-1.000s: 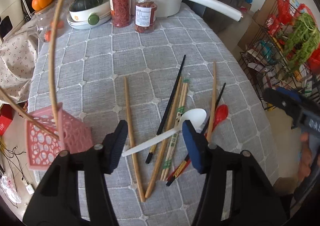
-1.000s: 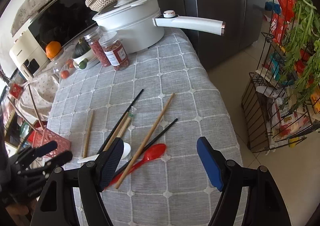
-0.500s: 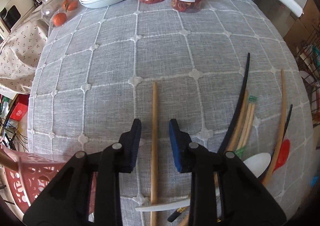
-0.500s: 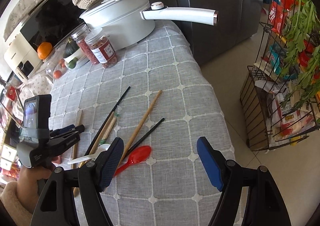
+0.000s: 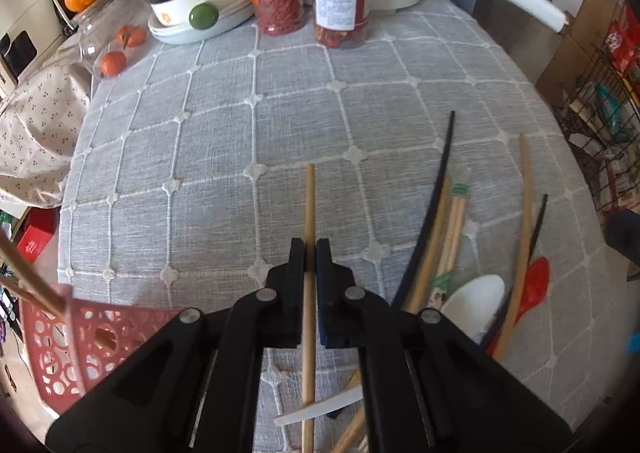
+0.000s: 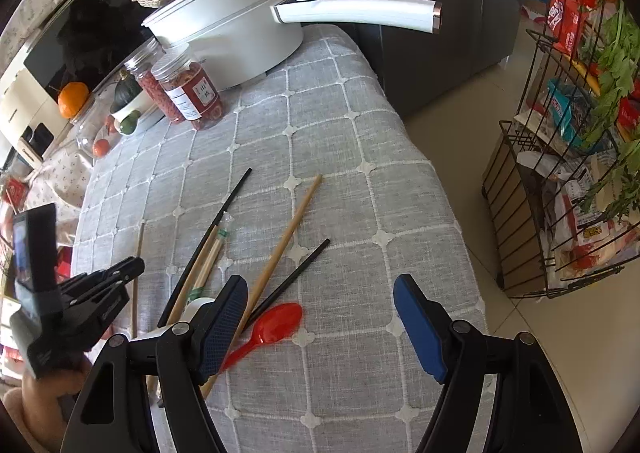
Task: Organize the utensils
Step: 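Reach the left tool to the utensils and grasp a wooden chopstick, then drop the chopstick into the basket with the left tool while the right tool grasps a wooden chopstick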
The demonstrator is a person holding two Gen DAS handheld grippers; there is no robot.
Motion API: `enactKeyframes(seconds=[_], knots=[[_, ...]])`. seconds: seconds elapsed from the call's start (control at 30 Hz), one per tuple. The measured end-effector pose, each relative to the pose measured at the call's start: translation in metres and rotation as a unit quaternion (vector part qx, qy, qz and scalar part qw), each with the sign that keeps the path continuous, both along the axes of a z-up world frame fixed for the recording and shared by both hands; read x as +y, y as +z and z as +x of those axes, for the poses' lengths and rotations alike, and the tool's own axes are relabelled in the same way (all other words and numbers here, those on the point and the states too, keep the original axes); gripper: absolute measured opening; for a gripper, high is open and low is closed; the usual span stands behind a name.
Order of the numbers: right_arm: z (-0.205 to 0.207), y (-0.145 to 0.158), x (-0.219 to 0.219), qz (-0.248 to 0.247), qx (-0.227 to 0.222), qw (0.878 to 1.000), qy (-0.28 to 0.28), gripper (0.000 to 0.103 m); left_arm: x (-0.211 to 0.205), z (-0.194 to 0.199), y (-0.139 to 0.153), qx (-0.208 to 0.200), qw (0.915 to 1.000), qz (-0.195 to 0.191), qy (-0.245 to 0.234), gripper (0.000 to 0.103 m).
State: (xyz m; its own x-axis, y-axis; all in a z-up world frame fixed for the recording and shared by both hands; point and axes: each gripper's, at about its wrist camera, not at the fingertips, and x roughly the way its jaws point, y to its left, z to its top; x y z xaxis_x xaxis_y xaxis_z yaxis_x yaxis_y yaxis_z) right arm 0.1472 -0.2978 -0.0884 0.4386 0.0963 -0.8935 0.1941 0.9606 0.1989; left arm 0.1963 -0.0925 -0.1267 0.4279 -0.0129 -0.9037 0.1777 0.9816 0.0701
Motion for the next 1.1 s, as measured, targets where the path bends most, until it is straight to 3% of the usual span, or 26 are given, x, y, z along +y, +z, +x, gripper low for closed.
enactKeyframes(seconds=[0.1,0.33,0.73,0.9,1.1], knots=[[0.011,-0.008,0.000,0.017,0.003,1.000,-0.002,0.074,-0.003,-0.022,0.027,-0.030,0.9991,-0.014,-0.026,0.006],[0.033,-0.025,0.010,0.031,0.015,0.999,0.015,0.047,0.013,-0.067,0.084,-0.092,0.9924,-0.057,-0.058,0.006],[0.061,-0.061,0.025,0.040,0.056,0.997,0.017,0.018,0.062,-0.109,0.125,-0.157,0.9803,-0.113,-0.040,0.006],[0.061,-0.059,0.026,0.036,0.051,0.998,0.015,0.008,0.080,-0.117,0.133,-0.176,0.9754,-0.129,-0.031,0.006],[0.043,-0.027,0.019,0.067,0.007,0.998,0.000,0.007,0.093,-0.132,0.156,-0.213,0.9643,-0.153,-0.036,0.006]])
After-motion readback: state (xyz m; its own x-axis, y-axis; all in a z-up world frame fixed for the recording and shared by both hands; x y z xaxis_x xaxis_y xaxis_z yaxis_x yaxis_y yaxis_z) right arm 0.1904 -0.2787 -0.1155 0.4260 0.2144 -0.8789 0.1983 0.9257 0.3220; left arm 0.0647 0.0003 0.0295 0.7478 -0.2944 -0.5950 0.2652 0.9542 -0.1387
